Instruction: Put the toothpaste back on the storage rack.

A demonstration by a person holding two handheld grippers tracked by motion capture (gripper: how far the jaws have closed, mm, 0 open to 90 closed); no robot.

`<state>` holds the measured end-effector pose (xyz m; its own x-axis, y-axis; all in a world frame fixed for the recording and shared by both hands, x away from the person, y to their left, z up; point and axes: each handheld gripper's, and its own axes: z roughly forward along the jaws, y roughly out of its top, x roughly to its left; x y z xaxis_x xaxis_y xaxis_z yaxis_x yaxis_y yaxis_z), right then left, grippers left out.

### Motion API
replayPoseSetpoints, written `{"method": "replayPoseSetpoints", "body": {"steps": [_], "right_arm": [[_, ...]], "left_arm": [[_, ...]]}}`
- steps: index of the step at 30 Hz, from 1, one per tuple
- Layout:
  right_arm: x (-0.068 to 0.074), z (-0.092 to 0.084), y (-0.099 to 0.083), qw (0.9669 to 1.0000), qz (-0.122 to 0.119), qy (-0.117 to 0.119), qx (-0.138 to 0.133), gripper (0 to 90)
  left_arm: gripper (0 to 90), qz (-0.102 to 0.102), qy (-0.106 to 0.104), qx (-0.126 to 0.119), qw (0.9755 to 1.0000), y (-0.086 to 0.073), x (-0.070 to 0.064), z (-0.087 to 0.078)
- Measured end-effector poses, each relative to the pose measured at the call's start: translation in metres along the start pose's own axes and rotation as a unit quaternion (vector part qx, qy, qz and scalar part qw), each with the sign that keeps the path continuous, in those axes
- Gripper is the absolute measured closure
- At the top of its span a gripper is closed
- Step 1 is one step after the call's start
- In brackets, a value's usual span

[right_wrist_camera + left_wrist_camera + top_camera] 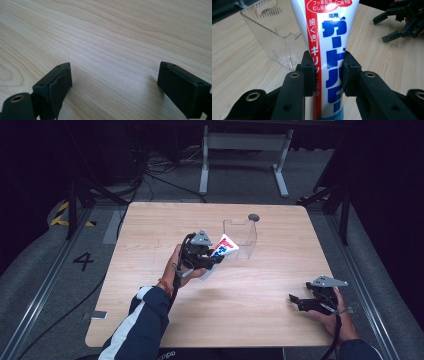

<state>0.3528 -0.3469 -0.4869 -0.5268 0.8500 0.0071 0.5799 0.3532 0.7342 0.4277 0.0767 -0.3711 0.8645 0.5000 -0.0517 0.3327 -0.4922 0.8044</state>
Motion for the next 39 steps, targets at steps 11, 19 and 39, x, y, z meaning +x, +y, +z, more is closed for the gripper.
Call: {"method": "replayPoseSetpoints", "body": {"steps": [11,19,39], "right_arm": [[0.0,0.0,0.0,1.0,0.0,0.0,0.0,12.5],[0.0,0.0,0.0,1.0,0.0,0.0,0.0,12.5],[0.0,0.0,0.0,1.0,-0.001,0.001,-0.001,12.5]], "left_arm": [[69.2,0.004,0.003,-0.032,0.9995,0.023,0.005,-0.006],[69.2,0.007,-0.001,-0.05,0.9987,0.041,0.011,-0.004],[69.2,0.012,-0.002,-0.093,0.9955,0.087,0.04,0.022]]}}
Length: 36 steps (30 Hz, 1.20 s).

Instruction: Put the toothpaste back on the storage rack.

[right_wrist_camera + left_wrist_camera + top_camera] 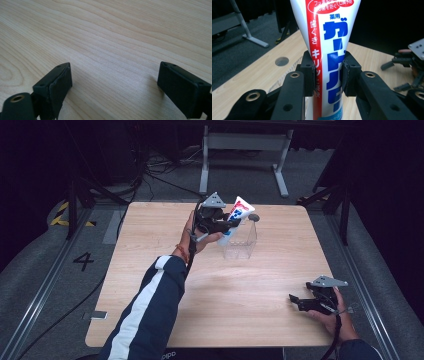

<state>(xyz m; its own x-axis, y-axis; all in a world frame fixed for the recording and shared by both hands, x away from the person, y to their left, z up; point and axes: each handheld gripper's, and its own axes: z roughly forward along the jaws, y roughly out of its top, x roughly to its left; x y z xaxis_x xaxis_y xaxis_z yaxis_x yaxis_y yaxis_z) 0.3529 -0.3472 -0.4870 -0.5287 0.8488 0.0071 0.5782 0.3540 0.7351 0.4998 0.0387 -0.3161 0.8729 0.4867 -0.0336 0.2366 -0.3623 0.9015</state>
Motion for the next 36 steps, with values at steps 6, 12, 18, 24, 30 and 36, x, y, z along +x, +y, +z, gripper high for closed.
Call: {"method": "replayPoseSetpoints", "body": {"steps": [6,12,18,24,30,36], "right_arm": [[0.0,0.0,0.0,1.0,-0.001,0.0,0.0,12.5],[0.0,0.0,0.0,1.0,-0.002,0.0,0.0,12.6],[-0.001,0.0,0.0,1.0,-0.004,0.0,0.001,12.5],[-0.001,0.0,0.0,1.0,-0.004,0.0,0.001,12.5],[-0.001,0.0,0.0,1.0,-0.004,0.0,0.001,12.5],[-0.001,0.0,0.0,1.0,-0.004,0.0,0.0,12.6]], "left_arm": [[69.2,-0.009,0.004,-0.008,0.9999,0.001,0.01,0.014],[69.2,-0.015,0.007,-0.013,0.9998,-0.001,0.021,0.028],[69.1,-0.012,0.011,-0.013,0.9998,-0.001,0.027,0.041],[69.1,-0.011,0.014,-0.011,0.9998,-0.003,0.029,0.05],[69.0,-0.015,0.021,-0.014,0.9996,-0.006,0.034,0.058],[69.0,-0.021,0.023,-0.014,0.9994,-0.013,0.036,0.066]]}}
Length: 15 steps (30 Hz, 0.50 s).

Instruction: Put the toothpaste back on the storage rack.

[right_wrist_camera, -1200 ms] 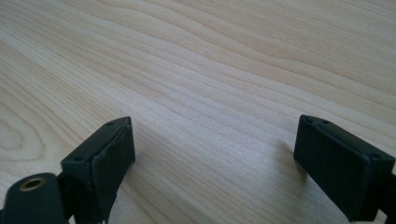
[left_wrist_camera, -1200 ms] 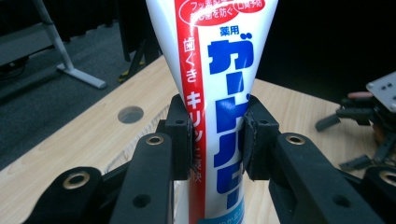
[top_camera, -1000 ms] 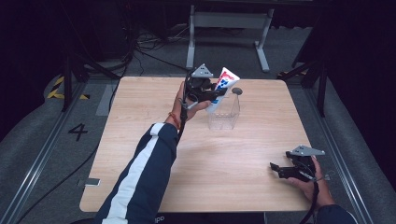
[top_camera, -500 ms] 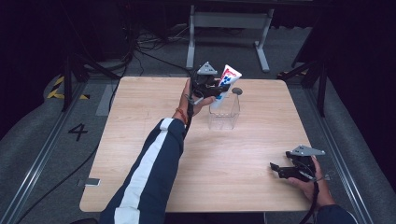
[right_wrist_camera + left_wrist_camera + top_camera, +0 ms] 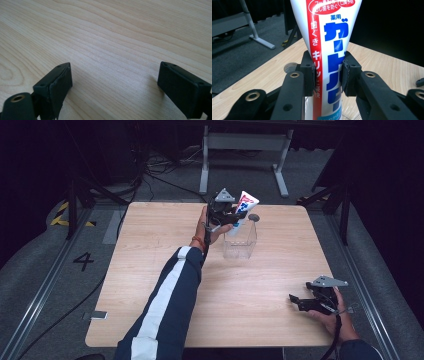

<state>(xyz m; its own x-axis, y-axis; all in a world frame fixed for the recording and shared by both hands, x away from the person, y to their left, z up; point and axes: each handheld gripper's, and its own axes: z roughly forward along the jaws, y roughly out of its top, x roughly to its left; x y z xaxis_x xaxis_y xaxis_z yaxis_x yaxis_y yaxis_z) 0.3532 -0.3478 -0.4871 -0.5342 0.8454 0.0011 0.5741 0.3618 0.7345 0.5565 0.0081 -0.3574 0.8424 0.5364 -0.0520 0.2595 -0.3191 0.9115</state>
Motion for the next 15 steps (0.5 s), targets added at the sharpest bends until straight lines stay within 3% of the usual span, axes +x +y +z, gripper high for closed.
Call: {"method": "replayPoseSetpoints", "body": {"steps": [15], "right_arm": [[0.0,0.0,0.0,1.0,0.002,0.001,0.001,12.5]], "left_arm": [[68.8,-0.006,-0.001,0.01,0.9999,-0.017,0.001,0.009]]}}
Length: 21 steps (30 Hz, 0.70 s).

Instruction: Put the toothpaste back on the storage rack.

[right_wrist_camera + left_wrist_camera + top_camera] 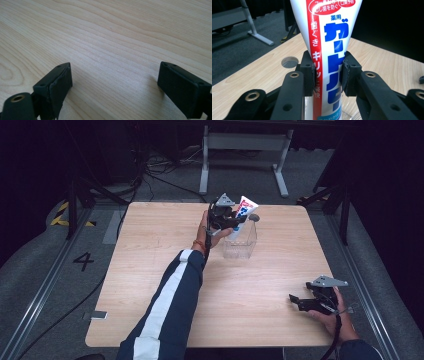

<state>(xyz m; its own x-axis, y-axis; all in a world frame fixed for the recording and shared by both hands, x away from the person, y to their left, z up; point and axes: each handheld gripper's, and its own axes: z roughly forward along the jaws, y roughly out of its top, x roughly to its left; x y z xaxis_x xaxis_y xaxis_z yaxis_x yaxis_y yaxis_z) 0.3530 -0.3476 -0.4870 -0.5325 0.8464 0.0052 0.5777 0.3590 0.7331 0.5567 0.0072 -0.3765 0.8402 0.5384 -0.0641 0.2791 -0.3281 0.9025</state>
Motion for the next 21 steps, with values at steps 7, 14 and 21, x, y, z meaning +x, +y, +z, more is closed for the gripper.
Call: {"method": "replayPoseSetpoints", "body": {"steps": [7,14,21], "right_arm": [[0.0,0.0,0.0,1.0,-0.001,0.0,0.0,12.5],[0.0,0.0,0.0,1.0,0.001,0.001,-0.001,12.5],[0.0,0.0,0.0,1.0,0.001,0.0,-0.001,12.5]], "left_arm": [[68.7,-0.005,-0.002,-0.003,1.0,-0.009,-0.001,-0.003],[68.6,0.006,-0.005,0.007,0.9999,-0.014,-0.005,-0.003],[68.4,0.011,-0.003,0.018,0.9998,-0.017,-0.009,0.0]]}}
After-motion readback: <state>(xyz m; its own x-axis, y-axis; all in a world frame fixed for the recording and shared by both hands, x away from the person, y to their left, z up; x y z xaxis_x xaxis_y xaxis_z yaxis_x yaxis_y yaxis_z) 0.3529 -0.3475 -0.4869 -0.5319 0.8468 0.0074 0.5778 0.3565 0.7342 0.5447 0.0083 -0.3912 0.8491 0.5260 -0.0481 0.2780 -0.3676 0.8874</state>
